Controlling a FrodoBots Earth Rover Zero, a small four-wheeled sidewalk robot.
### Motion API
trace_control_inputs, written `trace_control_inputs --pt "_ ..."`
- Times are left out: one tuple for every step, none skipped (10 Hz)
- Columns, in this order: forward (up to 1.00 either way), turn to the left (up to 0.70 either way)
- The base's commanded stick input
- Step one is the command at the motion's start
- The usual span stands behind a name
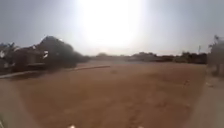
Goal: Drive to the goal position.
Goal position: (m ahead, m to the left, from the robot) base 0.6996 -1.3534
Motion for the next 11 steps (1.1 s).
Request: trace_control_inputs --pt "0.45 -0.27" --pt "0.45 -0.27" --pt "0.28 -0.34" --pt "0.10 -0.41" --pt "0.00 -0.45" --pt "0.00 -0.45" --pt "0.00 -0.45" --pt "0.00 -0.45" --pt "0.00 -0.45" --pt "0.00 -0.45" --pt "0.00 -0.45"
